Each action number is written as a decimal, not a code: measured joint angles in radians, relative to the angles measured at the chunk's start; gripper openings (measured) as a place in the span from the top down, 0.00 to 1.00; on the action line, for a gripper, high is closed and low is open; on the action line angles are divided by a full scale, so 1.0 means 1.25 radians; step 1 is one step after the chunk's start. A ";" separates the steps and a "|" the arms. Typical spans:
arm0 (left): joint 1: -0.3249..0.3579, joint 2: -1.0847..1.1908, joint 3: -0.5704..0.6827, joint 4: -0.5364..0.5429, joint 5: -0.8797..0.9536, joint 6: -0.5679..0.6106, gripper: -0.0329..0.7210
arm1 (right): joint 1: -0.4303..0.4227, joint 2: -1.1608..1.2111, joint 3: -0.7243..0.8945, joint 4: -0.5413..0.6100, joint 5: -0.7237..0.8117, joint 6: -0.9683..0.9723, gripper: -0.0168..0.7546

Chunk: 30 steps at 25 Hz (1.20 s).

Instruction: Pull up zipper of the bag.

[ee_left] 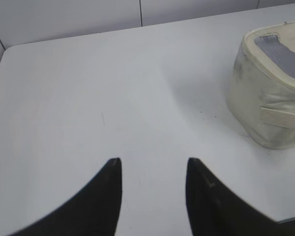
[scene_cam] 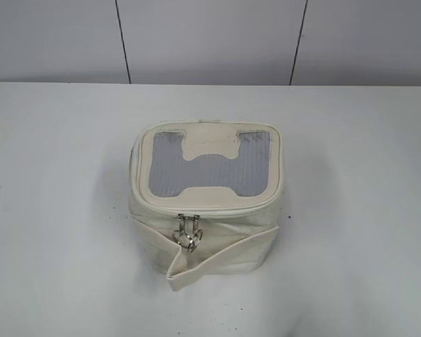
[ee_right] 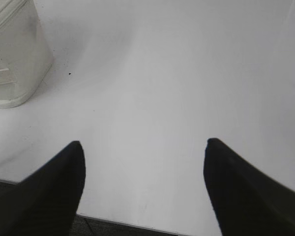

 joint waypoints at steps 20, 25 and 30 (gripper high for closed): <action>0.096 -0.012 0.001 -0.001 -0.001 0.000 0.56 | -0.074 -0.045 0.001 0.000 0.000 0.000 0.22; 0.096 -0.012 0.001 -0.001 -0.001 0.000 0.57 | -0.074 -0.045 0.001 0.000 0.000 0.000 0.22; 0.096 -0.012 0.001 -0.001 -0.001 0.000 0.59 | -0.074 -0.045 0.001 0.000 0.000 0.000 0.22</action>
